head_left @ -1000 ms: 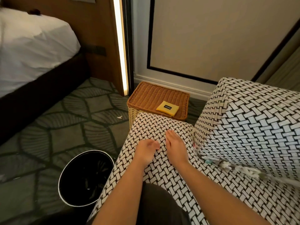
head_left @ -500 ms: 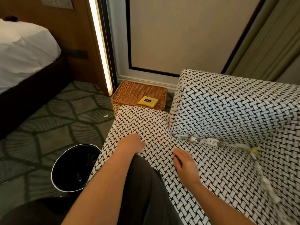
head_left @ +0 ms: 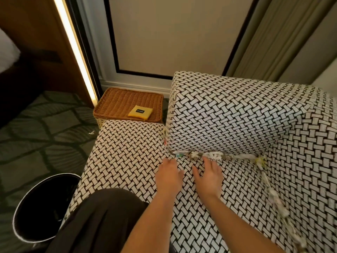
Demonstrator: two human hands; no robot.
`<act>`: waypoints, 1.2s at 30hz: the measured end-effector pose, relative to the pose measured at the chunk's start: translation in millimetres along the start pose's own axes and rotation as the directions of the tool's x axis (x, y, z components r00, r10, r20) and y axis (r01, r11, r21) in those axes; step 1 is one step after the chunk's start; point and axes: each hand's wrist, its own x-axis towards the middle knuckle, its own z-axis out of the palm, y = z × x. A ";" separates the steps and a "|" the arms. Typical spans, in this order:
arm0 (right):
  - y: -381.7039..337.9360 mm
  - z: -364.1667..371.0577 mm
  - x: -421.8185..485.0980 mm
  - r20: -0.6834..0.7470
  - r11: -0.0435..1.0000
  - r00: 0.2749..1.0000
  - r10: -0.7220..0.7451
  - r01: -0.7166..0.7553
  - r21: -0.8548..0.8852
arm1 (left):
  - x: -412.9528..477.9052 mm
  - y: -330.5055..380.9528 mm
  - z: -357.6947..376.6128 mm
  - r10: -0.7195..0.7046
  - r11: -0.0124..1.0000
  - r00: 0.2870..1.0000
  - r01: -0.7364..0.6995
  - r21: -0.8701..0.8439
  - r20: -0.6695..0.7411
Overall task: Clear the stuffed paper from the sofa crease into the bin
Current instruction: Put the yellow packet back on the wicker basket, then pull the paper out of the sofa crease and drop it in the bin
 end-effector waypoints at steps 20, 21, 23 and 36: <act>-10.6 16.9 45.9 0.016 0.997 1.000 -0.006 0.007 -0.075 | 68.4 -0.6 15.3 0.056 0.971 0.979 -0.007 0.240 -0.197; -11.2 18.0 45.0 0.006 0.998 1.000 -0.015 0.015 -0.059 | 69.1 -1.4 14.1 0.063 0.966 0.978 -0.010 0.259 -0.197; -11.4 20.8 45.7 -0.038 0.999 0.999 -0.032 0.031 -0.030 | 72.8 -1.9 13.6 0.106 0.948 0.974 -0.039 0.315 -0.200; -5.8 23.9 44.6 -0.097 0.987 0.995 0.026 -0.010 0.160 | 45.9 -1.1 0.7 0.234 0.959 0.944 -0.185 0.216 -0.232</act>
